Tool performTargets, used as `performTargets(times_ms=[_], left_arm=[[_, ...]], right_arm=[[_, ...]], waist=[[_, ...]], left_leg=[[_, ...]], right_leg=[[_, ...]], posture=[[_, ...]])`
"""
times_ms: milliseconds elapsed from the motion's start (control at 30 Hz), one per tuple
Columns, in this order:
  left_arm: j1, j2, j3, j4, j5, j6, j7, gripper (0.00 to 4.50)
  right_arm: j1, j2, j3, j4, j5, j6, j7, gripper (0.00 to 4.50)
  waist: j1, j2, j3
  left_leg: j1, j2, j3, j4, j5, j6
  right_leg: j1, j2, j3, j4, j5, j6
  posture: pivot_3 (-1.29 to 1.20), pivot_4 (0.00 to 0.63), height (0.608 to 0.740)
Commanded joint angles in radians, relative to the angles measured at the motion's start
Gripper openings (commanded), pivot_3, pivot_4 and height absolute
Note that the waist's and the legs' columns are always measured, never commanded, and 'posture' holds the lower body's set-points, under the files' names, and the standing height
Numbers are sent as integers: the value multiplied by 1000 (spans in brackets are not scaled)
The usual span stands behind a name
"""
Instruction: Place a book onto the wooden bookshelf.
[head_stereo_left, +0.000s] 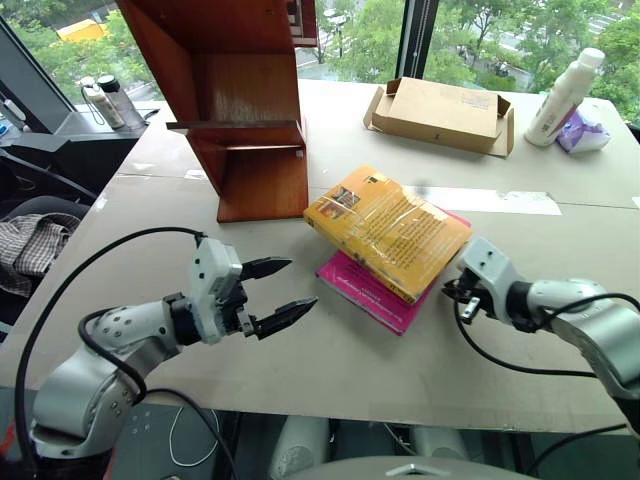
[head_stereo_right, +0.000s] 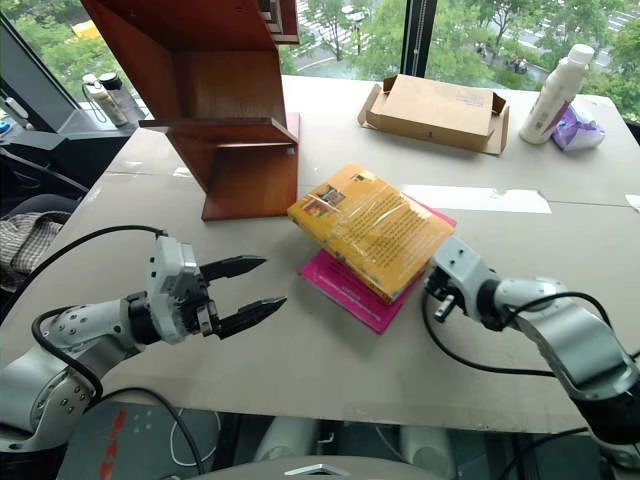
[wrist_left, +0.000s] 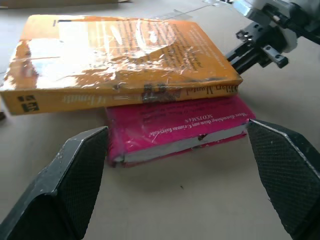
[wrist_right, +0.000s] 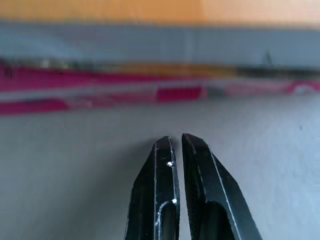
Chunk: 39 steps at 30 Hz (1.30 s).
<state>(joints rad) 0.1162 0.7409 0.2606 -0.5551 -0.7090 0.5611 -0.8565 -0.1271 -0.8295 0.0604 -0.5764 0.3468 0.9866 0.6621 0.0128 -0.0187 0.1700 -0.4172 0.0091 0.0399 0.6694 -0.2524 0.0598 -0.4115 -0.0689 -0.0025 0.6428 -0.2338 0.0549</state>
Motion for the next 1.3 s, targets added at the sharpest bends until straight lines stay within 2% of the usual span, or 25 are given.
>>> performTargets(times_ms=[33,200,233,400,533,700,800,1033,1133,1167,1200,1233,1300], left_arm=[[10,-14,57,41,-36,8,12,4500],[-61,-39,80,131,-150,144,83,4500],[-93,-47,86,158,-186,190,114,4500],[-263,-66,108,316,-426,522,336,4500],[-411,-202,149,517,-654,655,627,4500],[-509,-409,161,613,-770,611,899,4500],[-538,-548,141,645,-759,538,993,4500],[-592,-699,114,734,-699,434,1028,4500],[-598,-720,102,766,-656,413,986,3600],[-597,-722,99,770,-648,415,970,3162],[-597,-722,99,773,-639,416,959,2518],[-596,-721,100,775,-634,418,950,2222],[-594,-710,102,775,-624,425,932,1354]], right_arm=[[210,-44,-282,-106,84,-161,160,1382],[440,34,-582,-170,241,-339,341,3786],[475,52,-629,-183,275,-368,373,4435],[502,104,-715,-245,417,-402,348,4435],[497,120,-678,-287,422,-416,276,4435],[497,130,-628,-337,407,-428,191,4435],[516,131,-637,-355,393,-433,153,4435],[572,116,-670,-396,407,-433,116,4435],[599,114,-682,-414,417,-435,105,4500],[610,115,-686,-419,419,-437,103,4500],[618,115,-687,-423,420,-438,99,4500],[624,116,-686,-425,418,-440,97,4500],[630,117,-678,-425,413,-444,90,4500]], waist=[[7,0,0],[2,0,-1],[0,0,-1],[-2,-1,-1],[3,-2,-2],[4,-4,-2],[6,-5,-3],[5,-5,-4],[6,-5,-4],[5,-5,-4],[5,-5,-4],[5,-5,-5],[6,-5,-5]], left_leg=[[0,0,-1,0,0,0],[3,1,-3,0,0,0],[4,2,-3,1,0,0],[4,2,-4,4,0,0],[4,2,-5,4,0,0],[2,0,-7,5,0,0],[2,-1,-7,5,0,-1],[3,-2,-7,5,1,-1],[3,-3,-7,5,1,-1],[3,-3,-7,5,1,-1],[3,-3,-7,5,1,-1],[3,-3,-7,5,1,-1],[3,-3,-7,5,1,-1]], right_leg=[[0,0,-1,0,0,0],[3,3,-1,0,0,0],[4,4,-1,1,0,0],[4,5,-1,3,0,1],[4,4,-1,4,2,4],[4,1,-3,4,2,4],[5,-2,-3,4,2,4],[5,1,-3,4,2,3],[6,1,-3,4,1,1],[6,2,-3,4,1,1],[6,2,-3,4,1,1],[6,2,-3,4,1,1],[6,2,-3,4,0,1]], posture=[[0,150,740],[0,150,740],[0,150,740],[0,150,740],[0,150,740],[0,150,740],[0,150,740],[0,150,740],[0,150,740],[0,150,740],[0,150,740],[0,150,740],[0,150,740]])
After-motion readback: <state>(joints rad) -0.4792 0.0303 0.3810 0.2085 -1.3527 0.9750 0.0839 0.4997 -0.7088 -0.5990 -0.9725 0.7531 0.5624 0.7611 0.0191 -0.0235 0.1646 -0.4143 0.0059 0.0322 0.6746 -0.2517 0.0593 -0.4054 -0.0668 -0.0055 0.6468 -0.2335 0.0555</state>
